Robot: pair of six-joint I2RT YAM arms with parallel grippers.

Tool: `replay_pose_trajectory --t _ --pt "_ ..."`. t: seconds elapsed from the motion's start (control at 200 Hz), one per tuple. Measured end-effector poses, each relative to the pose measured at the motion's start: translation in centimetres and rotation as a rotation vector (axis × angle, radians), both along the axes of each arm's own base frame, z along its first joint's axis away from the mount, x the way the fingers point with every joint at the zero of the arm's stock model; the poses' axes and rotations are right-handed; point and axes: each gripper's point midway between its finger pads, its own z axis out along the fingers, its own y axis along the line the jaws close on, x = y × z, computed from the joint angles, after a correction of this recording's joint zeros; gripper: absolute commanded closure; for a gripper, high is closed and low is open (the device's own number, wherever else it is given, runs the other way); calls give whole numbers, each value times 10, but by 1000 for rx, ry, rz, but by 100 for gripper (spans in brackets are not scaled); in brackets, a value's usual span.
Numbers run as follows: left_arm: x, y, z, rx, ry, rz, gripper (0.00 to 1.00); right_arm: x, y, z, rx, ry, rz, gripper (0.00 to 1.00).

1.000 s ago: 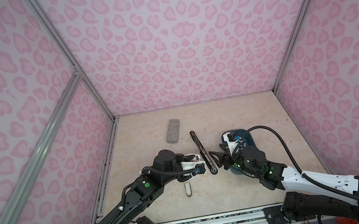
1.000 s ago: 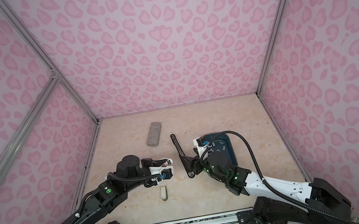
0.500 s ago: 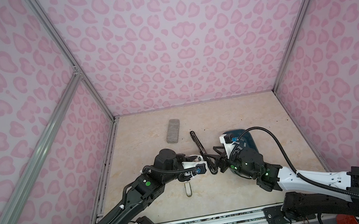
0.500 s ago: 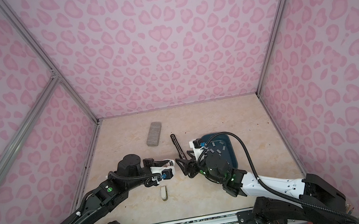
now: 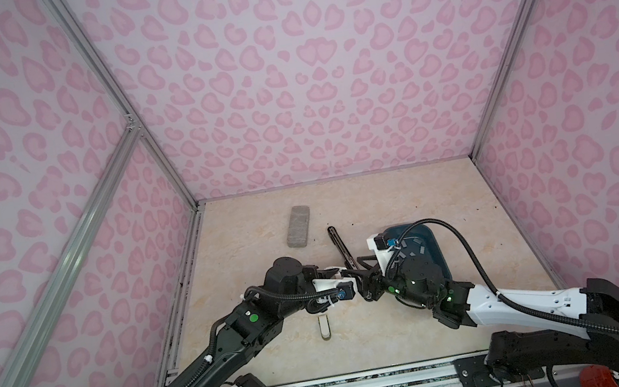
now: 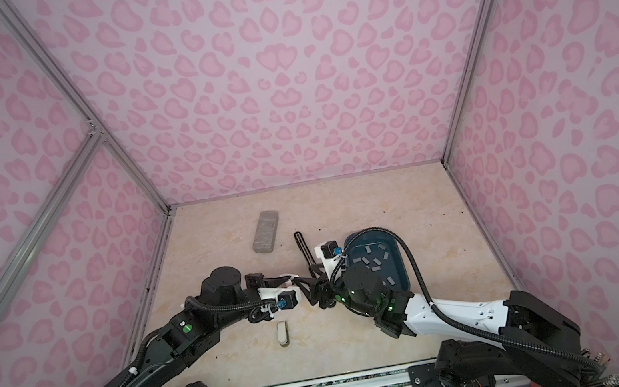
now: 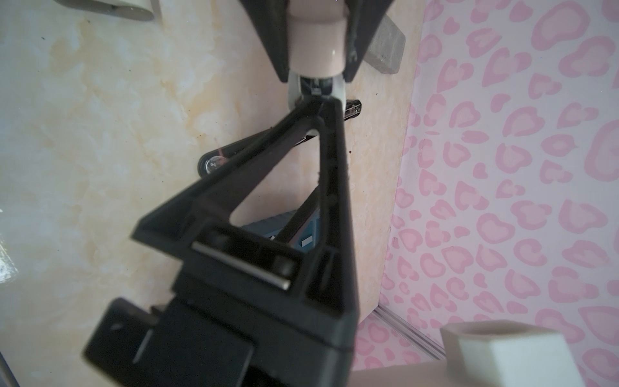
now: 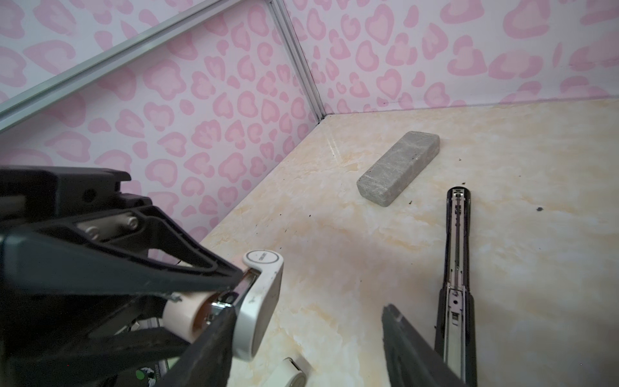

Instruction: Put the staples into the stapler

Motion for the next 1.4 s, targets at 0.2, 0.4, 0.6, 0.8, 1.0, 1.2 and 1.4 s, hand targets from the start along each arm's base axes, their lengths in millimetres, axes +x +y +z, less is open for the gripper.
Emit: replay_pose_trajectory --t 0.2,0.4,0.6,0.8,1.0,1.2,1.4 --pt "-1 2 -1 13 -2 3 97 3 1 -3 -8 3 -8 37" --pt "-6 1 -1 9 4 -17 97 9 -2 -8 -33 5 -44 40" --pt "-7 2 0 4 -1 -18 97 10 -2 -8 -34 4 -48 40" --pt "-7 1 0 6 1 -18 97 10 -2 -10 -42 2 -47 39" --pt "-11 3 4 -6 -2 -21 97 12 -1 -16 -57 10 -51 38" --pt "-27 2 14 -58 -16 -88 97 16 3 -25 -85 23 -55 39" --pt "-32 -2 18 -83 -17 -122 97 17 5 -30 -104 32 -55 39"
